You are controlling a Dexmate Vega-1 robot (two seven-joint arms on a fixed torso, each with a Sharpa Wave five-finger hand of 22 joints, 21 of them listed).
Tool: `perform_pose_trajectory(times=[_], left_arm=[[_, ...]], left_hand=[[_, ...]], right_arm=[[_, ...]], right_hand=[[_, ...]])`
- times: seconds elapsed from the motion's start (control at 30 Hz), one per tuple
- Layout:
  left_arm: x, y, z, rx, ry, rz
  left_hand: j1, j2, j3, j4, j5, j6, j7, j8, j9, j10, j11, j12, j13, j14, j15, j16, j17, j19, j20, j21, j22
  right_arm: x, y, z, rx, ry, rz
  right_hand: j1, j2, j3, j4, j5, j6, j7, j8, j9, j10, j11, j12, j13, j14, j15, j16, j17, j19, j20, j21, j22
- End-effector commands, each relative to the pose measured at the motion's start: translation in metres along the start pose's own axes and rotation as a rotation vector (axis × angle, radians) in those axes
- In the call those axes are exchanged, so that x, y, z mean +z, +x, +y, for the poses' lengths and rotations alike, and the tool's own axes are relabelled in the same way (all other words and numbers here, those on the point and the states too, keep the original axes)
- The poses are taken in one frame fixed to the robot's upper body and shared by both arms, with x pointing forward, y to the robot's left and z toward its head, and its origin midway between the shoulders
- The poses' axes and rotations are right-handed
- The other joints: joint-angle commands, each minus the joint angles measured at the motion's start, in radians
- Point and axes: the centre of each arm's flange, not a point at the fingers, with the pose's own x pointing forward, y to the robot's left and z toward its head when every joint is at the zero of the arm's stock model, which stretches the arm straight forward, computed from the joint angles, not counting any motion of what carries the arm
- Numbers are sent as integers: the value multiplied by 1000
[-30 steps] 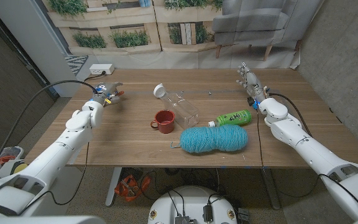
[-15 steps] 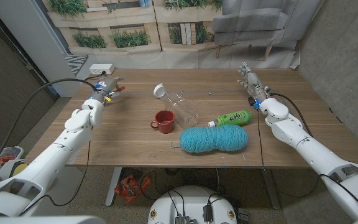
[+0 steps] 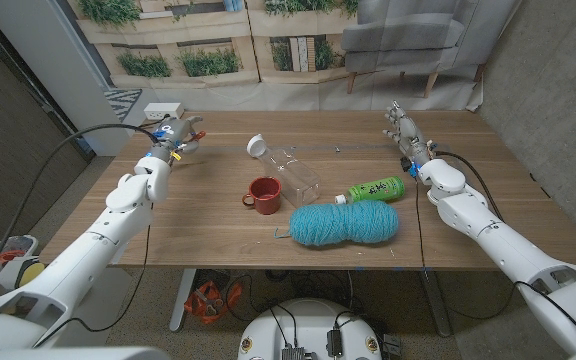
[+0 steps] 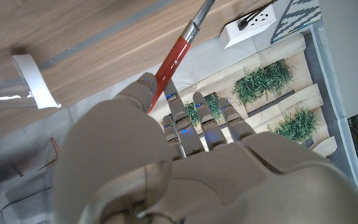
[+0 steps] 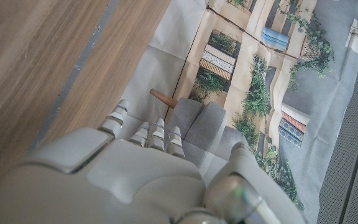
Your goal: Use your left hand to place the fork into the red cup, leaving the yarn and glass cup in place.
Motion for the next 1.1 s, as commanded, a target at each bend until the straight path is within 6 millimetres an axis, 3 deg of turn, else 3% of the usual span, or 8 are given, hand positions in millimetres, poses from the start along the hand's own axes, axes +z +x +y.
perform_pose_trajectory(times=[0.03, 1.1], left_arm=[[11, -6, 9, 51, -34, -10], [30, -21, 31, 159, -82, -69]], left_hand=[[15, 6, -3, -3, 5, 6, 1, -4, 4, 51, -52, 2, 7, 8, -161, 9, 1, 2, 0, 0, 2], [29, -1, -13, -7, 6, 32, -3, 0, 3, 67, -52, 9, 22, 22, -161, 10, -3, 7, -5, 0, 2]], right_arm=[[-3, -3, -2, -13, 4, 3], [-8, -2, -1, -17, 15, 4]], right_hand=[[6, 5, 2, -8, 0, 7, 0, 4, 5, 13, -1, 0, 3, 3, -12, 2, 4, 1, 2, 4, 2], [6, 6, 3, -11, -1, 7, -1, 3, 5, 13, 1, 0, 3, 3, -13, 2, 4, 0, 2, 4, 2]])
